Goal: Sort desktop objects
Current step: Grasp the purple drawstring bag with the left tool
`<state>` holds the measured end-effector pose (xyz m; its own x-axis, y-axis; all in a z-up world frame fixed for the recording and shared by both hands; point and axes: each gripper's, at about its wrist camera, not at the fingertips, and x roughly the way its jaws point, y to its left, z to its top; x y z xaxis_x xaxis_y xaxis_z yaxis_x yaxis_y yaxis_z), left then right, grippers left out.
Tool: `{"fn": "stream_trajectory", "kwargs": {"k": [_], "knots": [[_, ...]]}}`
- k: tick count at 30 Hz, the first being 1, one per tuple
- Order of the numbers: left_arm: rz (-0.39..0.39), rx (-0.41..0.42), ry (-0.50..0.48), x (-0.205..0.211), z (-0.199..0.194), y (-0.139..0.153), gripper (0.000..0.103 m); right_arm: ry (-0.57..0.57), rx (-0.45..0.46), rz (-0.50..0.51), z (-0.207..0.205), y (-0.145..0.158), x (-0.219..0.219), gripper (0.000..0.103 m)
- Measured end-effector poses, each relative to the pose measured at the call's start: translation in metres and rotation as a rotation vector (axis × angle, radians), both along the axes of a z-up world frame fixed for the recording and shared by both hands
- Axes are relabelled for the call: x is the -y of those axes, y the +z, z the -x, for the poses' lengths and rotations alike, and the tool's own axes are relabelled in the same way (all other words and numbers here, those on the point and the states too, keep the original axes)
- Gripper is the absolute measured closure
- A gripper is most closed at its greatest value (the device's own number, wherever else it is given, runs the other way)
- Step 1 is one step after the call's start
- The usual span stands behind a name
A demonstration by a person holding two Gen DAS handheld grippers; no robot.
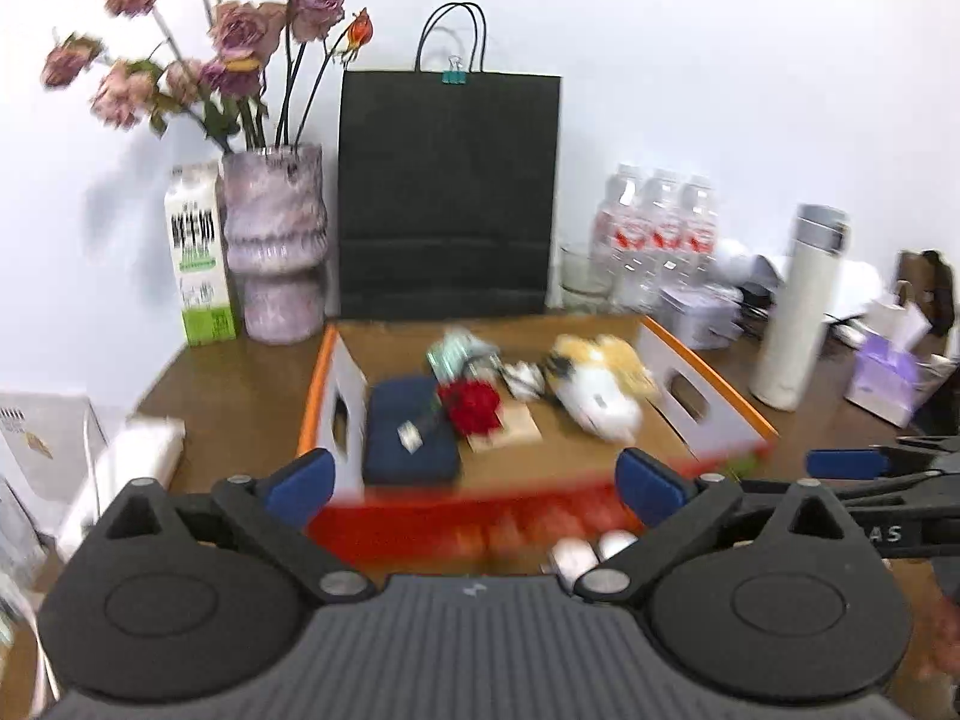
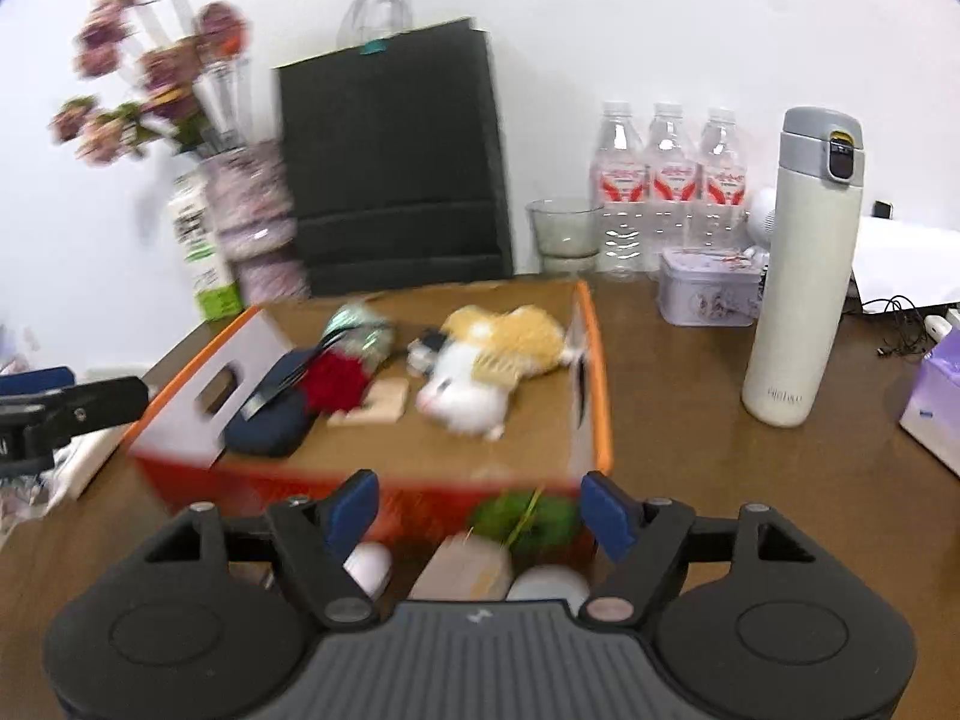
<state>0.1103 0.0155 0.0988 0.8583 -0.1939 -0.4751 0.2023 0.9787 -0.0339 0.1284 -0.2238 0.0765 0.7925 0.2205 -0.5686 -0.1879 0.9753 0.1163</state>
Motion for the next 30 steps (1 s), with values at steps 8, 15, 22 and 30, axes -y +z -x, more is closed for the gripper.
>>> {"fn": "stream_trajectory", "kwargs": {"k": [8, 15, 22, 30], "knots": [[0.022, -0.031, -0.102, -0.010, 0.081, -0.059, 0.000, 0.142, 0.006, 0.004, 0.088, -0.034, -0.014, 0.025], [-0.066, -0.015, -0.107, -0.005, 0.084, -0.085, 0.000, 0.131, 0.020, 0.071, 0.126, -0.062, -0.016, 0.025], [0.020, -0.093, -0.126, -0.005, 0.043, -0.090, 0.004, 0.077, 0.033, 0.030, 0.120, -0.064, -0.004, 0.025], [-0.006, -0.177, -0.163, 0.010, 0.014, -0.096, 0.054, 0.030, 0.023, -0.020, 0.109, -0.067, 0.012, 0.025]]}}
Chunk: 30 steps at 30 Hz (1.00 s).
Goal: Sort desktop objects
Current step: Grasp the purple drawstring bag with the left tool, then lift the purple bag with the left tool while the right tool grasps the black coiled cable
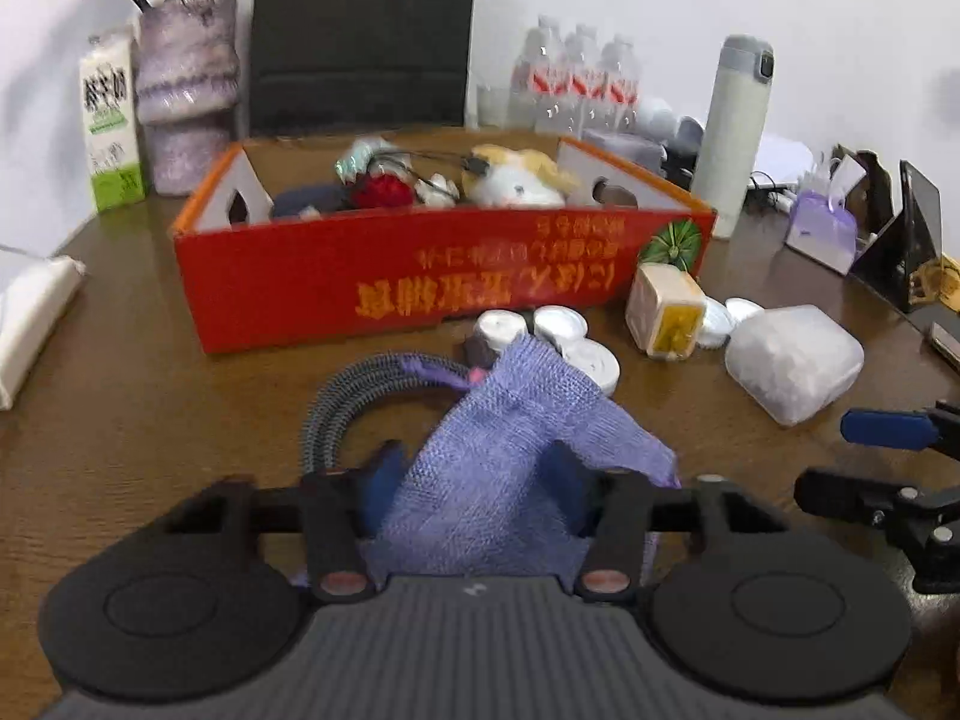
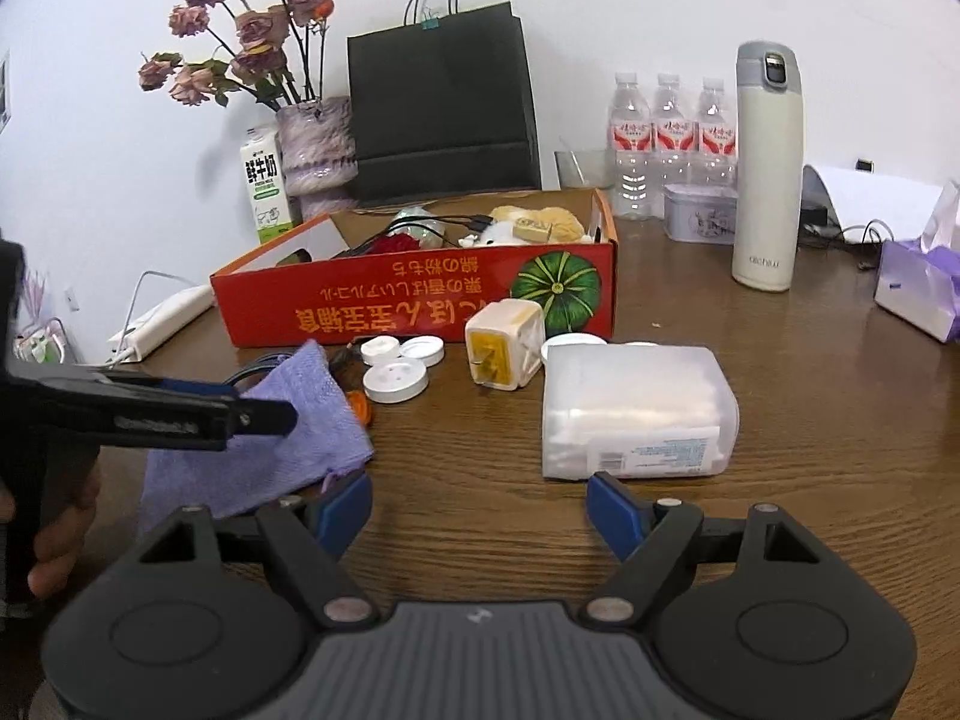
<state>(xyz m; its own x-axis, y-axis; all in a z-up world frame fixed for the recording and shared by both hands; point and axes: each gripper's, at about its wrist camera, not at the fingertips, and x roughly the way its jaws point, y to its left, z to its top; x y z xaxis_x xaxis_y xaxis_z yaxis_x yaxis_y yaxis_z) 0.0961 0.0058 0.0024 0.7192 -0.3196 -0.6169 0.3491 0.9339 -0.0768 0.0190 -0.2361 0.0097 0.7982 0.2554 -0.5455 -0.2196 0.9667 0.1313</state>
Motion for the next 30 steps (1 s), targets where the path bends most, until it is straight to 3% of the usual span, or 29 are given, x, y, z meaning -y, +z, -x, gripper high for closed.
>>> {"fn": "stream_trajectory", "kwargs": {"k": [1, 3, 5, 9, 13, 17, 24, 25, 27, 30], "knots": [[0.001, -0.006, 0.021, 0.000, 0.001, 0.001, 0.058, 0.003, -0.001, -0.001, 0.000, 0.000, 0.000, 0.025], [0.012, -0.011, 0.038, 0.000, 0.007, 0.005, 0.088, 0.016, 0.003, 0.011, -0.001, 0.000, -0.003, 0.025], [0.024, 0.005, 0.057, -0.001, 0.017, 0.015, 0.098, 0.031, 0.011, 0.025, -0.001, 0.001, -0.008, 0.025], [0.160, 0.035, 0.064, -0.026, 0.037, 0.049, 0.098, 0.085, 0.015, 0.017, -0.004, 0.006, -0.020, 0.026], [0.295, 0.104, 0.129, -0.072, 0.047, 0.087, 0.098, 0.150, 0.019, -0.007, -0.012, 0.015, -0.041, 0.026], [0.263, 0.150, 0.254, -0.099, 0.045, 0.096, 0.098, 0.225, 0.011, -0.007, -0.031, 0.019, -0.082, 0.027], [0.226, 0.101, 0.334, -0.114, 0.035, 0.075, 0.098, 0.221, -0.074, 0.065, -0.083, 0.007, -0.142, 0.056], [0.209, 0.103, 0.344, -0.114, 0.033, 0.073, 0.098, 0.216, -0.095, 0.070, -0.089, 0.005, -0.147, 0.062], [0.185, 0.100, 0.356, -0.113, 0.030, 0.069, 0.098, 0.199, -0.095, 0.090, -0.095, -0.001, -0.155, 0.089], [0.171, 0.094, 0.352, -0.111, 0.030, 0.065, 0.098, 0.213, -0.070, 0.124, -0.088, -0.003, -0.159, 0.090]]}}
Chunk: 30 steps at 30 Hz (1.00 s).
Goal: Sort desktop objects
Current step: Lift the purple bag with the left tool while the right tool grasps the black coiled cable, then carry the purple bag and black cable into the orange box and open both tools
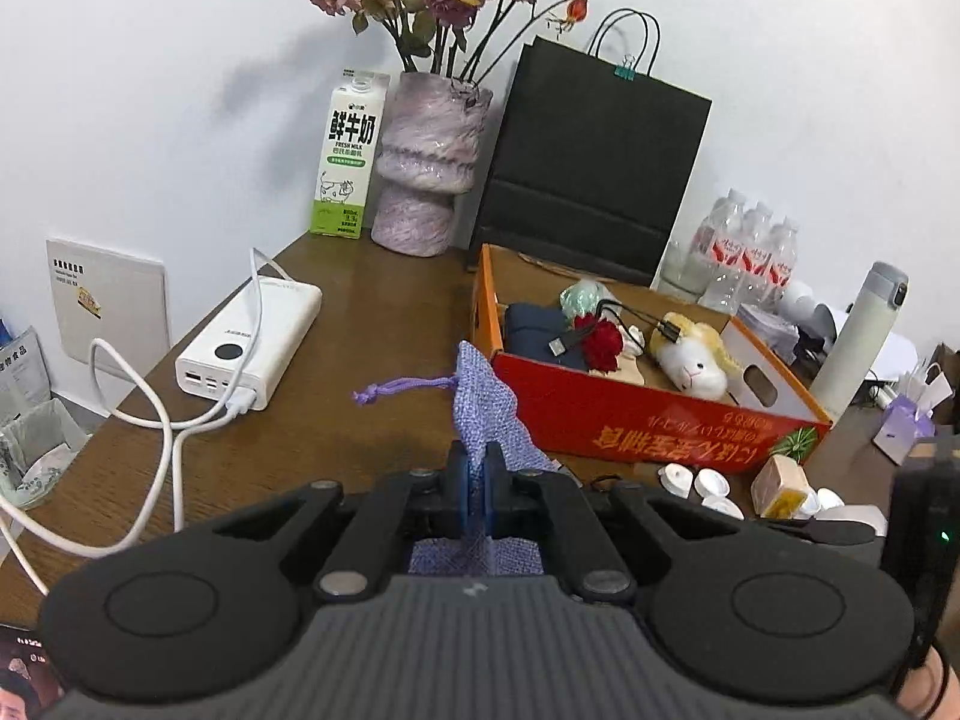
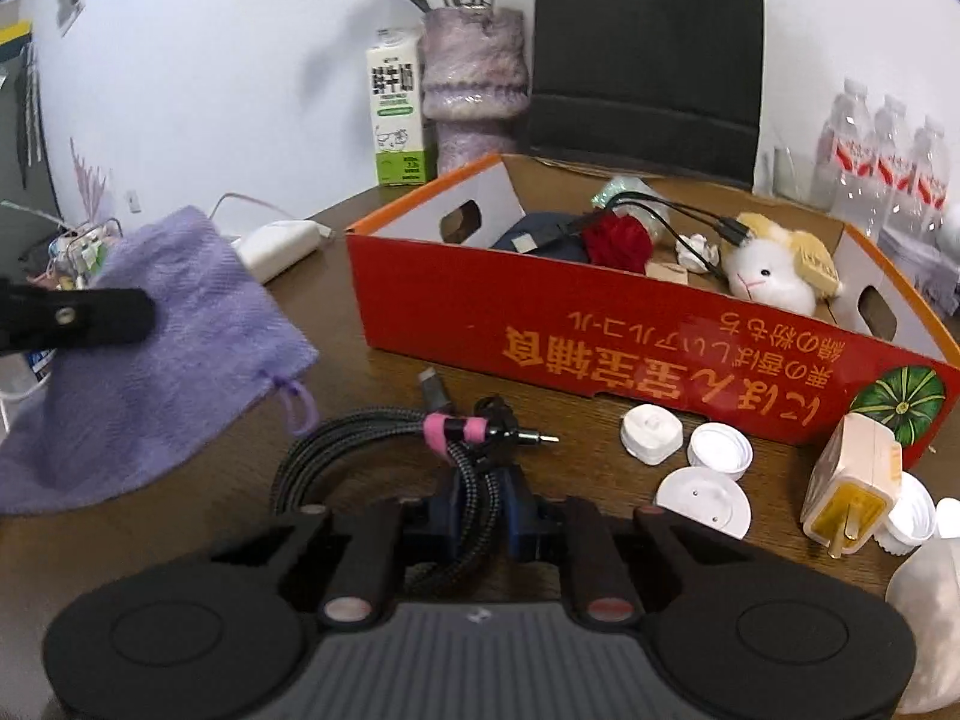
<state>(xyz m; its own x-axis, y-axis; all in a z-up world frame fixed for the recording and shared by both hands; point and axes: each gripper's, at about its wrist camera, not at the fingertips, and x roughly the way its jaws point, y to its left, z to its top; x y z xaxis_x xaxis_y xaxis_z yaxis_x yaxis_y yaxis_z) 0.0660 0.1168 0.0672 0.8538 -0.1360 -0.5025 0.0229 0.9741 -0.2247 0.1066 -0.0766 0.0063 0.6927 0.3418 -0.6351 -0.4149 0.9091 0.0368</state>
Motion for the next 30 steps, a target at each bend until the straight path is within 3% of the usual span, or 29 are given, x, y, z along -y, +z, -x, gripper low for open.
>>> {"fn": "stream_trajectory", "kwargs": {"k": [5, 9, 12, 15, 18, 20, 24, 26, 28, 30], "knots": [[0.018, 0.010, -0.030, 0.004, 0.007, 0.005, 0.098, -0.024, 0.073, -0.022, 0.037, 0.014, 0.016, 0.091], [0.057, 0.057, -0.079, 0.013, 0.005, 0.025, 0.098, -0.066, 0.149, -0.080, 0.061, 0.047, 0.050, 0.091], [0.065, 0.127, -0.090, 0.024, -0.016, 0.052, 0.098, -0.101, 0.229, -0.094, 0.055, 0.082, 0.073, 0.091], [0.115, 0.165, -0.062, 0.032, -0.056, 0.077, 0.098, -0.139, 0.274, -0.089, 0.020, 0.110, 0.088, 0.091], [0.153, 0.128, -0.028, 0.038, -0.116, 0.072, 0.098, -0.139, 0.223, -0.109, -0.036, 0.125, 0.095, 0.091], [0.130, 0.083, 0.000, 0.047, -0.158, 0.060, 0.098, -0.124, 0.172, -0.069, -0.075, 0.122, 0.088, 0.091], [0.086, -0.074, 0.016, 0.063, -0.228, 0.017, 0.098, -0.134, -0.004, 0.020, -0.152, 0.087, 0.065, 0.091], [-0.002, -0.109, 0.057, 0.073, -0.237, -0.008, 0.097, -0.121, -0.092, 0.053, -0.173, 0.065, 0.053, 0.091], [-0.065, -0.116, 0.068, 0.082, -0.240, -0.027, 0.084, -0.109, -0.151, 0.103, -0.183, 0.045, 0.041, 0.091], [-0.081, -0.136, 0.069, 0.085, -0.242, -0.034, 0.047, -0.118, -0.196, 0.134, -0.194, 0.029, 0.034, 0.089]]}}
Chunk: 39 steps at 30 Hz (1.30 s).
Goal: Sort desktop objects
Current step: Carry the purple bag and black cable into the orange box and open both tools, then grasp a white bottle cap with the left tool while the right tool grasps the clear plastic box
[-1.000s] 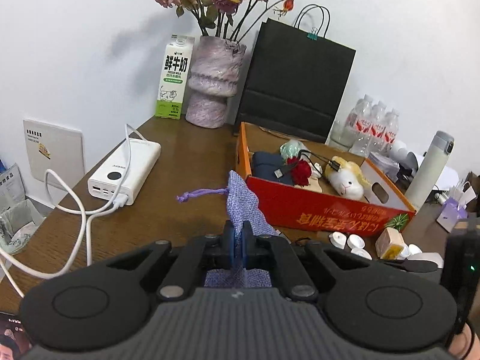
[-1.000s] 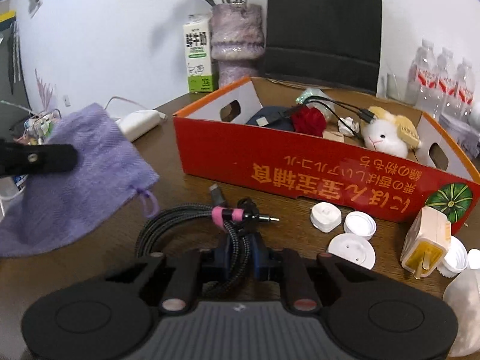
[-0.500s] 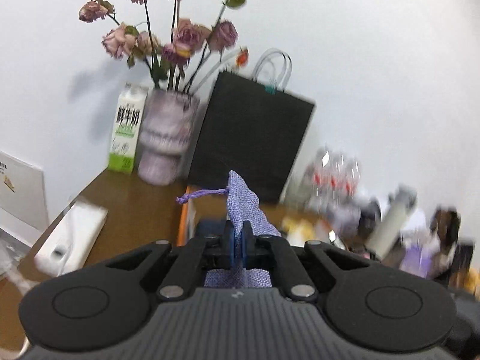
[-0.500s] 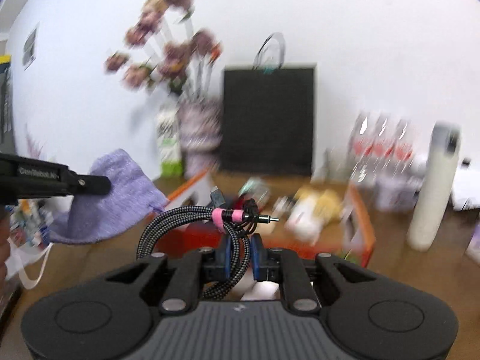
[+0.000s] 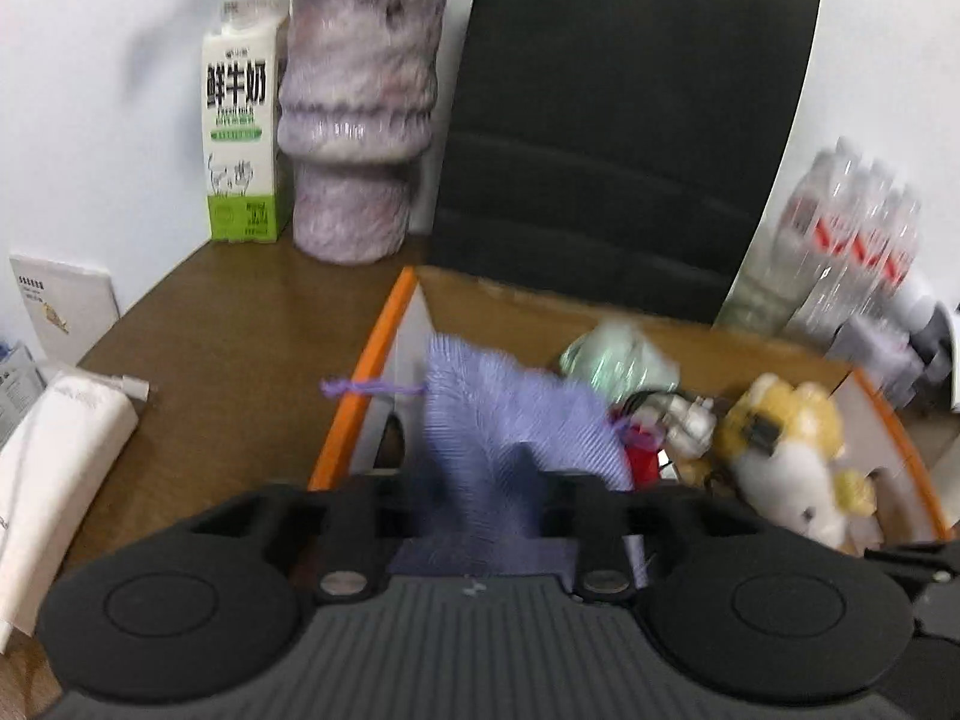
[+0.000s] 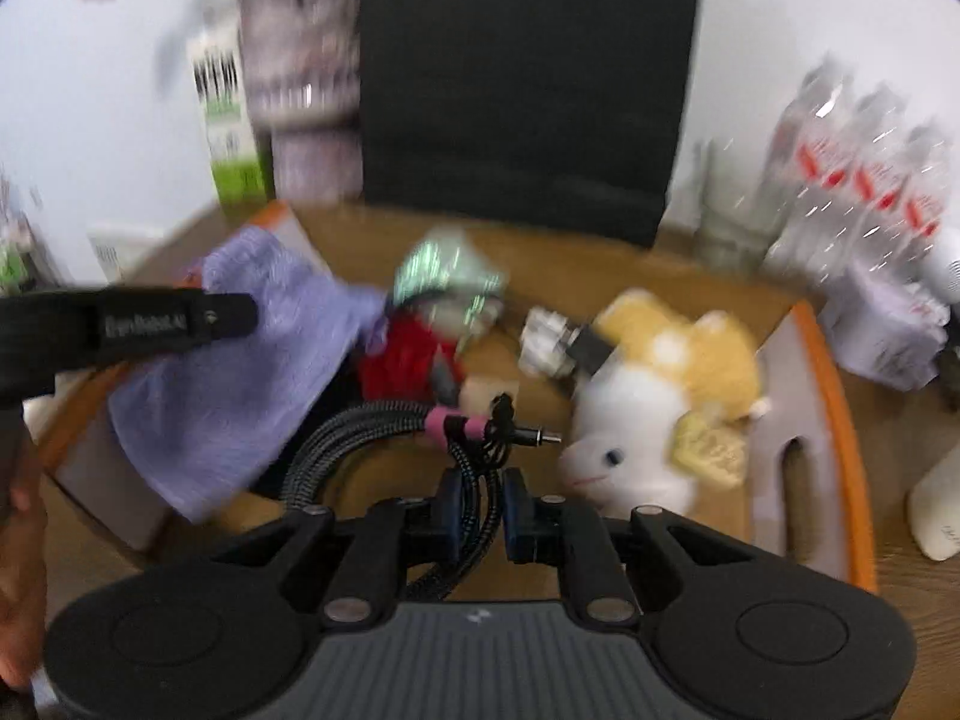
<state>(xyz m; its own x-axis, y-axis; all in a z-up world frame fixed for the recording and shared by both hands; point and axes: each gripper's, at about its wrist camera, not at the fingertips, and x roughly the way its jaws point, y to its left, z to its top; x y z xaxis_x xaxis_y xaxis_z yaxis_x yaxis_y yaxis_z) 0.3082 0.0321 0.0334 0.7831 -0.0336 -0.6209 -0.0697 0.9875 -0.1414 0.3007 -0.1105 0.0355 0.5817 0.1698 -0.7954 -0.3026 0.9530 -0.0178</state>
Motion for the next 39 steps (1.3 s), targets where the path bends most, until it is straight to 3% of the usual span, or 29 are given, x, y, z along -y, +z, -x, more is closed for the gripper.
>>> {"fn": "stream_trajectory", "kwargs": {"k": [3, 8, 9, 12, 16, 18, 22, 28, 33, 37, 39], "knots": [[0.018, 0.034, -0.027, -0.003, 0.008, 0.017, 0.020, -0.023, -0.044, -0.053, -0.004, -0.004, 0.008, 0.085], [-0.023, 0.124, -0.057, 0.001, 0.032, 0.060, 0.005, -0.033, 0.064, -0.122, 0.021, 0.037, 0.034, 0.057], [-0.028, 0.128, -0.072, 0.004, 0.037, 0.065, 0.002, -0.041, 0.097, -0.133, 0.030, 0.048, 0.041, 0.050], [-0.077, 0.127, -0.138, 0.019, 0.069, 0.070, 0.001, -0.045, 0.179, -0.141, 0.057, 0.068, 0.059, 0.046], [-0.088, 0.127, -0.180, 0.026, 0.128, 0.062, 0.000, -0.064, 0.275, -0.114, 0.109, 0.074, 0.078, 0.035], [-0.076, 0.136, -0.185, 0.028, 0.158, 0.054, 0.000, -0.084, 0.318, -0.078, 0.138, 0.067, 0.084, 0.017], [-0.116, 0.132, -0.266, 0.033, 0.217, 0.030, 0.000, -0.079, 0.356, 0.037, 0.191, 0.034, 0.086, 0.016], [-0.128, 0.128, -0.265, 0.024, 0.279, 0.000, 0.000, -0.025, 0.304, -0.058, 0.262, -0.004, 0.088, 0.016], [-0.119, 0.125, -0.232, 0.013, 0.307, -0.013, 0.000, -0.017, 0.307, -0.084, 0.299, -0.014, 0.086, 0.015], [-0.206, 0.147, -0.217, 0.014, 0.318, -0.017, 0.000, -0.064, 0.347, -0.007, 0.322, -0.022, 0.087, 0.013], [-0.196, 0.146, -0.219, 0.011, 0.320, -0.016, 0.000, -0.065, 0.376, 0.013, 0.332, -0.024, 0.092, 0.013]]}}
